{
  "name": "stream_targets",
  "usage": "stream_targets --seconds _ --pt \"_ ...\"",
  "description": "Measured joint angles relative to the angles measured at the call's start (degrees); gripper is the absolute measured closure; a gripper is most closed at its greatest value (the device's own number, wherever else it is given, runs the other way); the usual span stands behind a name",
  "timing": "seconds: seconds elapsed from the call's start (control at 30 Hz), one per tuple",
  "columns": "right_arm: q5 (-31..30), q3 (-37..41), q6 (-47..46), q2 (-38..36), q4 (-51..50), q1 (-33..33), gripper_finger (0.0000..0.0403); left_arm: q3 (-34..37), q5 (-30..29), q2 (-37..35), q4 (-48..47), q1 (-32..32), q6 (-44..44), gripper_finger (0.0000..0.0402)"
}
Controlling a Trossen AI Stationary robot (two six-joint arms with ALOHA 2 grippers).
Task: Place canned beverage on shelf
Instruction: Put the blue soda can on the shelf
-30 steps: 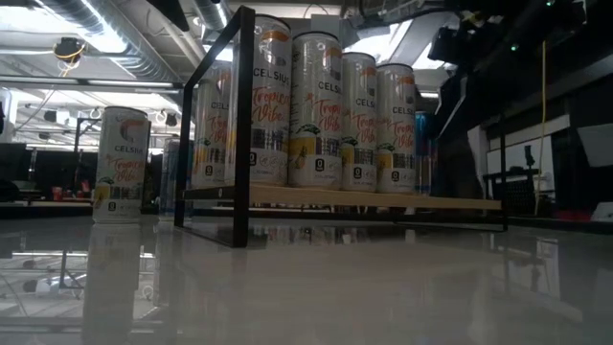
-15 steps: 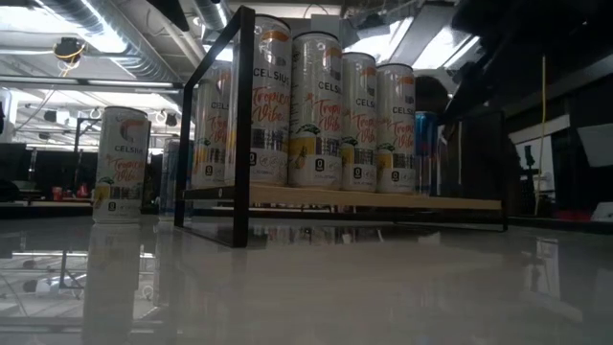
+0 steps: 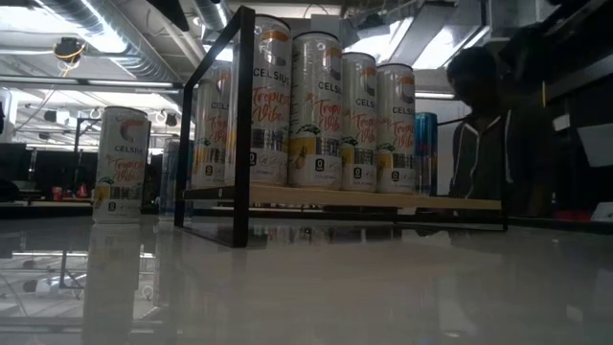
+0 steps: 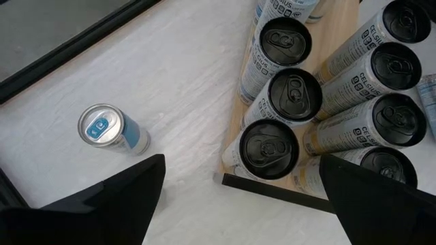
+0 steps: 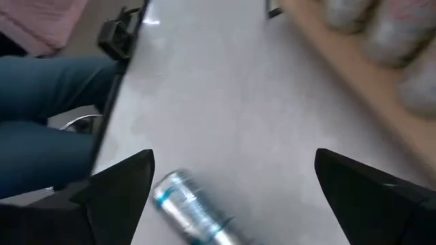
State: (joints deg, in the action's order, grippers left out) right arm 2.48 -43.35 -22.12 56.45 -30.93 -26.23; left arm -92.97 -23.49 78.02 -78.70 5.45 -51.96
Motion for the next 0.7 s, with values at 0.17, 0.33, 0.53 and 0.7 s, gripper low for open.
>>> stream_targets --seconds 0.17,0.33,0.53,0.7 --pt "0.09 0.00 -0.67 0.01 -0.01 -3.80 0.0008 0.00 -0.03 0.00 0.00 -0.01 -0.02 0.0023" --pt "-0.43 0.00 -0.71 1.02 -0.99 -6.58 0.0008 0.00 -0.04 0.00 0.58 0.00 -0.04 0.0023" --pt "-6.03 0.00 2.92 5.11 -7.91 -10.77 0.0008 0.00 -0.06 0.00 2.41 0.00 -0.02 0.0023" --pt "-6.31 0.02 6.33 9.70 -9.08 -13.39 0.0008 0.00 -0.04 0.00 2.51 0.00 -0.04 0.0023"
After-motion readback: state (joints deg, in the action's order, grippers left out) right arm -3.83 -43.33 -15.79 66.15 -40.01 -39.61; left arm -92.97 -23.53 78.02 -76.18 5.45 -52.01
